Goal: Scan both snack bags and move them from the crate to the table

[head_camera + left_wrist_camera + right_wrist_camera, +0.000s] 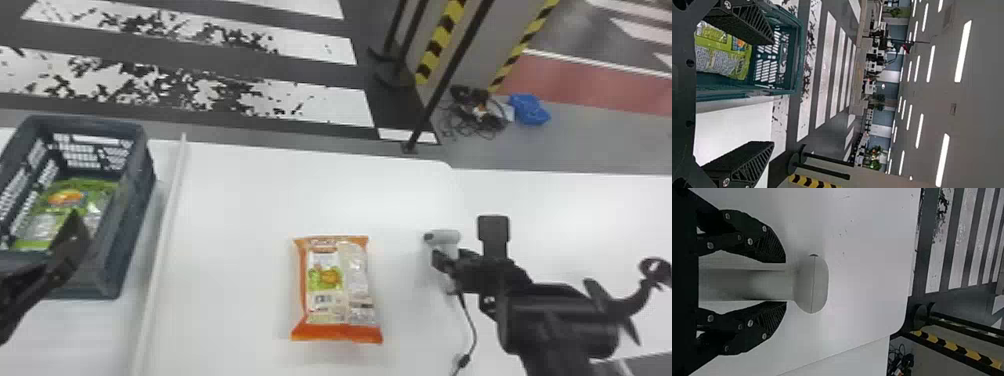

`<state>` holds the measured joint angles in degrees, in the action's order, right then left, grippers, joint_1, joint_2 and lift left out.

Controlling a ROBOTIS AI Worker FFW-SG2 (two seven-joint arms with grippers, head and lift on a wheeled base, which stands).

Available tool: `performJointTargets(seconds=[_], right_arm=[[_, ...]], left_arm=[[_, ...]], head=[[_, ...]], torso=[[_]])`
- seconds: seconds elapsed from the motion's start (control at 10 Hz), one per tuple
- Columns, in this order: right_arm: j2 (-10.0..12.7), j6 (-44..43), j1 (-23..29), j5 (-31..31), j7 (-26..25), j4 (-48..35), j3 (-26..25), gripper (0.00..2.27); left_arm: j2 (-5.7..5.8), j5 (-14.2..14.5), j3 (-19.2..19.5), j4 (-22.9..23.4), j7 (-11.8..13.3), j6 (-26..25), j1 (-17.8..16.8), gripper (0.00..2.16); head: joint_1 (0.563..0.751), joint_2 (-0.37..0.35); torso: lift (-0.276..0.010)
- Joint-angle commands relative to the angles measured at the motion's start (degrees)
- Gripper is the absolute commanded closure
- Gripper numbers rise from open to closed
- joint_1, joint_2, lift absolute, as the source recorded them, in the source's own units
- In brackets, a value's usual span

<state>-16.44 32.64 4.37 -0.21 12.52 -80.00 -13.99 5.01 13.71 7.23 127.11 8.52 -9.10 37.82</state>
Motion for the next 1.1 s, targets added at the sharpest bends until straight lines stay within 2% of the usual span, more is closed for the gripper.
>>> performJointTargets(seconds=[0.0,0.2,0.3,0.4,0.6,0.8,1.0], right_arm=[[0.1,-0.3,0.9,-0.5,-0.7,-1.4,-0.4,0.08],[0.3,1.8,6.1,-2.7,-1.3,-10.4,-1.7,0.09],[0.4,6.3,8.8,-4.5,1.1,-15.9,-3.0,0.11],[1.7,11.6,10.7,-5.9,5.4,-20.6,-5.0,0.12],[2.5,17.9,14.1,-9.3,14.3,-27.0,-6.6,0.12],[3.5,24.6,15.2,-9.5,20.5,-31.0,-6.1,0.13],[3.5,28.7,15.2,-9.4,24.1,-31.3,-3.1,0.13]], left_arm=[[0.00,0.0,0.0,0.3,0.0,0.0,0.2,0.09],[0.08,0.0,0.1,0.7,0.0,-0.2,0.2,0.09],[0.08,0.0,0.1,0.6,-0.1,-0.2,0.2,0.09],[0.08,0.0,0.1,0.6,-0.1,-0.2,0.2,0.09],[0.17,0.0,0.1,0.6,-0.1,-0.2,0.2,0.09],[0.26,0.0,0.1,0.6,-0.1,-0.5,0.2,0.09],[0.35,0.0,0.1,0.5,-0.2,-0.5,0.2,0.09]], head=[[0.695,-0.272],[0.695,-0.277],[0.695,-0.276],[0.695,-0.265],[0.695,-0.231],[0.695,-0.167],[0.695,-0.119]], torso=[[-0.037],[-0.037],[-0.037],[-0.037],[-0.037],[-0.037],[-0.037]])
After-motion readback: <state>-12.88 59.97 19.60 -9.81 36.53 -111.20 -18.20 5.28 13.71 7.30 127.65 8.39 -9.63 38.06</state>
